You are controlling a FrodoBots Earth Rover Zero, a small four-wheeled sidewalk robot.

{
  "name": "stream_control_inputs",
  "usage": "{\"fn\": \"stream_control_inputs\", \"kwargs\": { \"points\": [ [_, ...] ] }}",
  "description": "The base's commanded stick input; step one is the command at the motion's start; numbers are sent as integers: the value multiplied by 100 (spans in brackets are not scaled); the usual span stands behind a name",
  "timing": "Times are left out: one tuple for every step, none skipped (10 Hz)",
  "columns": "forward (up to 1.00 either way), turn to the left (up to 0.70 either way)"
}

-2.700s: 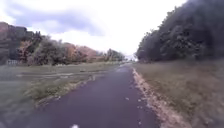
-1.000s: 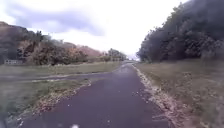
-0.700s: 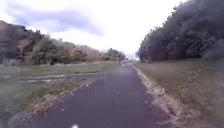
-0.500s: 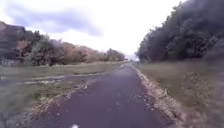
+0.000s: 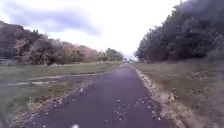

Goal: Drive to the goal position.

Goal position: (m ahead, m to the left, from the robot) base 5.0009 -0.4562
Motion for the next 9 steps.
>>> {"fn": "stream_control_inputs", "kwargs": {
  "points": [
    [60, 0],
    [60, 0],
    [60, 0],
    [60, 0],
    [60, -3],
    [60, -5],
    [60, -9],
    [60, -14],
    [60, -15]
  ]
}}
